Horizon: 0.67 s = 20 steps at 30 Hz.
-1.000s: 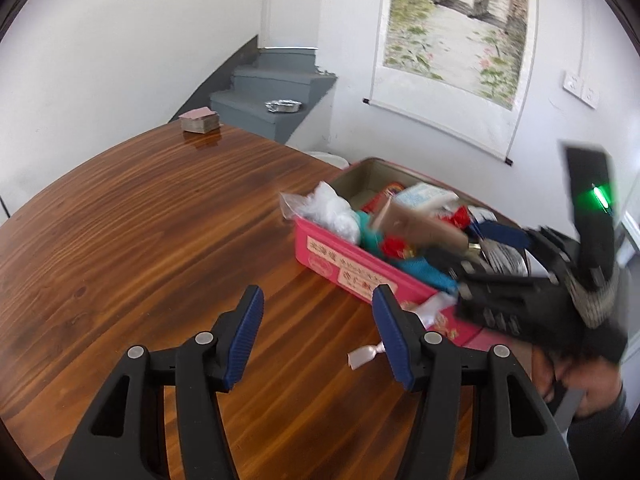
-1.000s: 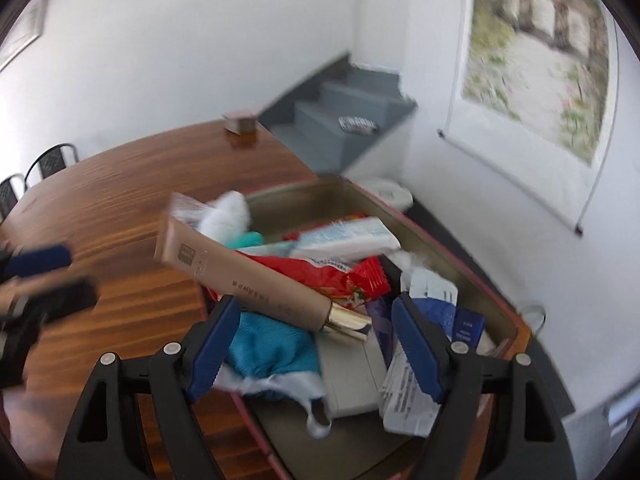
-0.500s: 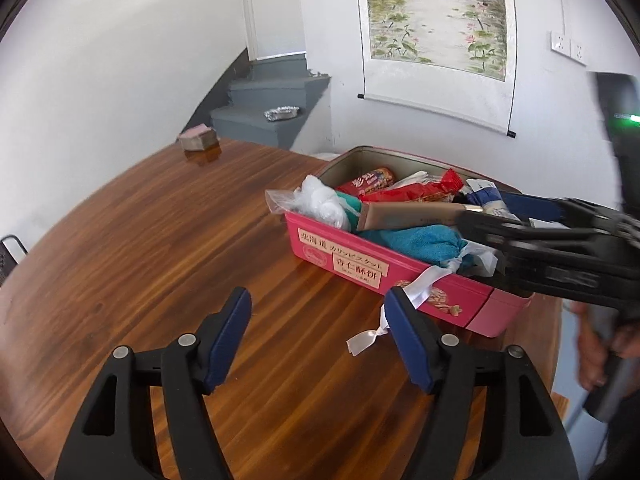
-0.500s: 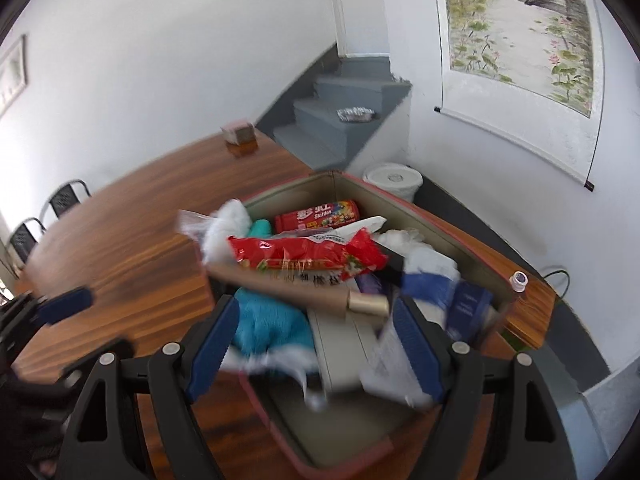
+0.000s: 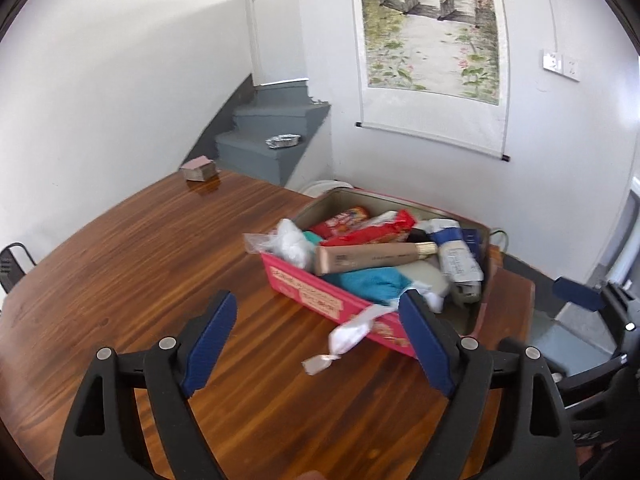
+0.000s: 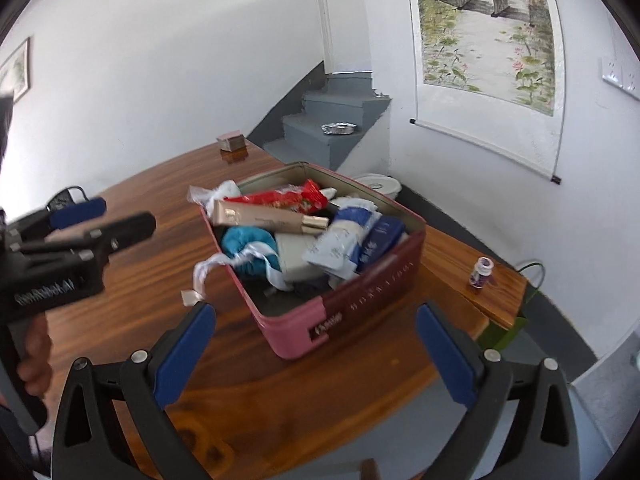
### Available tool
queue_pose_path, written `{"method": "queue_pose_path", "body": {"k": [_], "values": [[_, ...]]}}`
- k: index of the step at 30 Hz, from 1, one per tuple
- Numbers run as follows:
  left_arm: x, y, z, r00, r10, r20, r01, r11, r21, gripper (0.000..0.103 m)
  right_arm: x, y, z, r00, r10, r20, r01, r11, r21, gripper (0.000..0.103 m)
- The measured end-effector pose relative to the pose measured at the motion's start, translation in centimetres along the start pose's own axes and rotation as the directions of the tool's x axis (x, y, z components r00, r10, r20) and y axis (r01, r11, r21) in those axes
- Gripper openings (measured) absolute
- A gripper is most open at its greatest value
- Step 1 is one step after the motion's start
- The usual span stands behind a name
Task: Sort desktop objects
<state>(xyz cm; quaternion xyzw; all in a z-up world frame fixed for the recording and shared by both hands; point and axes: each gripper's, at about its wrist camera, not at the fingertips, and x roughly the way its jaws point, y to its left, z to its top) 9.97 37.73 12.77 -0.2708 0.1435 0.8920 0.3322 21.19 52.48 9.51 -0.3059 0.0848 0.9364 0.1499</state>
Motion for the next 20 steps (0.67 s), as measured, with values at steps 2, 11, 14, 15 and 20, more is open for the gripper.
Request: {"method": "queue_pose_path", "body": {"k": [2, 11, 14, 15, 20], "values": [[-0.1, -0.3, 0.0, 1.000, -0.014, 0.000, 0.014, 1.000, -0.004, 0.086, -0.2, -0.5, -0.3, 1.000, 0.010, -0.003, -0.010, 1.000, 0.022, 0.101], [-0.3, -0.9, 0.2, 1.000, -0.006, -0.008, 0.006, 1.000, -0.008, 0.086, -0.1, -0.6, -1.2, 0.999, 0.044, -0.020, -0.043, 0.998, 0.047, 0.101], [-0.1, -0.9, 0.3, 1.000, -0.018, -0.009, 0.018, 1.000, -0.014, 0.086, 0.1, -0.5, -1.2, 0.999, 0.045, -0.019, -0.044, 0.998, 0.047, 0.101], [-0.1, -1.0, 0.3, 1.000, -0.018, -0.008, 0.018, 1.000, -0.012, 0.086, 0.1, -0.5, -1.2, 0.999, 0.045, -0.020, -0.044, 0.998, 0.047, 0.101], [0.1, -0.8, 0.2, 1.000, -0.010, -0.001, 0.010, 1.000, 0.003, 0.086, 0.5, -0.3, -1.0, 0.998, 0.051, -0.029, -0.049, 0.997, 0.060, 0.101]]}}
